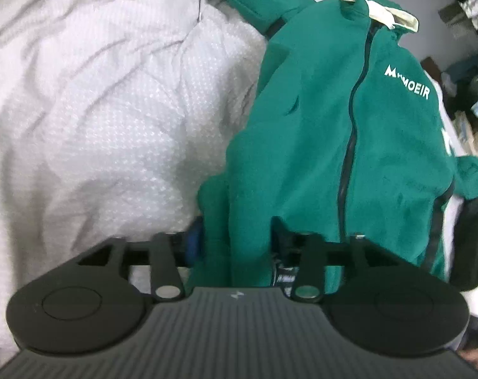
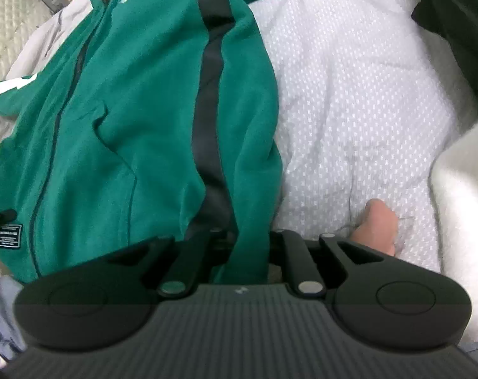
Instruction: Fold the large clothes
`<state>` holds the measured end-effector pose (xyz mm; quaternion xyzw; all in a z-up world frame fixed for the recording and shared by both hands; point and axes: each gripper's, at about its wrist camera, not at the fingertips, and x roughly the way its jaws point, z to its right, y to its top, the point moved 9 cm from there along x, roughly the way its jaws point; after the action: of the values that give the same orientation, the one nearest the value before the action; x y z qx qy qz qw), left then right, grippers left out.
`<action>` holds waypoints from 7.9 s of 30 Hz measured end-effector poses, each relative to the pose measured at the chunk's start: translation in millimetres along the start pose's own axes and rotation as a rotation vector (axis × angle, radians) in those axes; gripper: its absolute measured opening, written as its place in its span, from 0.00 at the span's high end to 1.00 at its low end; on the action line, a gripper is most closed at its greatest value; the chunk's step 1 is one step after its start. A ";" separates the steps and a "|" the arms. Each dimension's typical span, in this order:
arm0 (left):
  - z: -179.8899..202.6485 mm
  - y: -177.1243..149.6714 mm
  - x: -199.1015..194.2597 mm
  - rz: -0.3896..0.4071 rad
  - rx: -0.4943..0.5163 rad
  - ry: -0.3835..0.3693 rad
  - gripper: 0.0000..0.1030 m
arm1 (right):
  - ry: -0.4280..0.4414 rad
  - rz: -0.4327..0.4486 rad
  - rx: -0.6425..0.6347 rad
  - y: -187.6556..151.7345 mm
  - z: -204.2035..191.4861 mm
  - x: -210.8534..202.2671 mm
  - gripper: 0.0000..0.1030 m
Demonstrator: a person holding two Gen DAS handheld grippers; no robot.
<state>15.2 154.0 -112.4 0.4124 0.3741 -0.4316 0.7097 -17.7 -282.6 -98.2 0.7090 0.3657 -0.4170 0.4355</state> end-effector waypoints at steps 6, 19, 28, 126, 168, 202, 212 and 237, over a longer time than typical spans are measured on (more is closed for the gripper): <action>8.0 -9.8 -43.7 0.119 0.096 0.014 0.25 | 0.009 0.097 -0.085 -9.3 -10.3 -37.1 0.65; 87.6 -36.1 -148.5 0.388 0.271 -0.043 0.25 | 0.086 0.398 -0.235 -12.1 -70.5 -154.2 0.62; 156.9 -69.6 -213.8 0.521 0.409 -0.073 0.25 | 0.127 0.525 -0.275 -19.3 -99.4 -206.9 0.62; 127.4 181.0 139.5 0.646 0.260 -0.124 0.08 | 0.085 0.687 -0.303 502.8 -191.1 145.5 0.81; 112.6 116.1 52.7 0.604 0.116 -0.385 0.08 | 0.213 0.467 -0.597 68.9 -164.3 3.3 0.39; 103.3 148.6 92.5 0.395 -0.219 -0.837 0.23 | 0.369 0.730 -1.089 28.2 -240.6 -37.7 0.83; 104.2 125.6 85.5 0.328 -0.121 -0.681 0.14 | 0.221 0.400 -1.376 -49.2 -231.5 35.4 0.80; 77.7 24.5 64.1 0.242 -0.111 -0.426 0.85 | 0.186 0.317 -1.114 -21.6 -188.9 -0.5 0.73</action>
<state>73.6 71.0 -133.4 0.3142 0.1873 -0.3995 0.8406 14.6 -100.8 -52.9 0.4527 0.4561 -0.0276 0.7657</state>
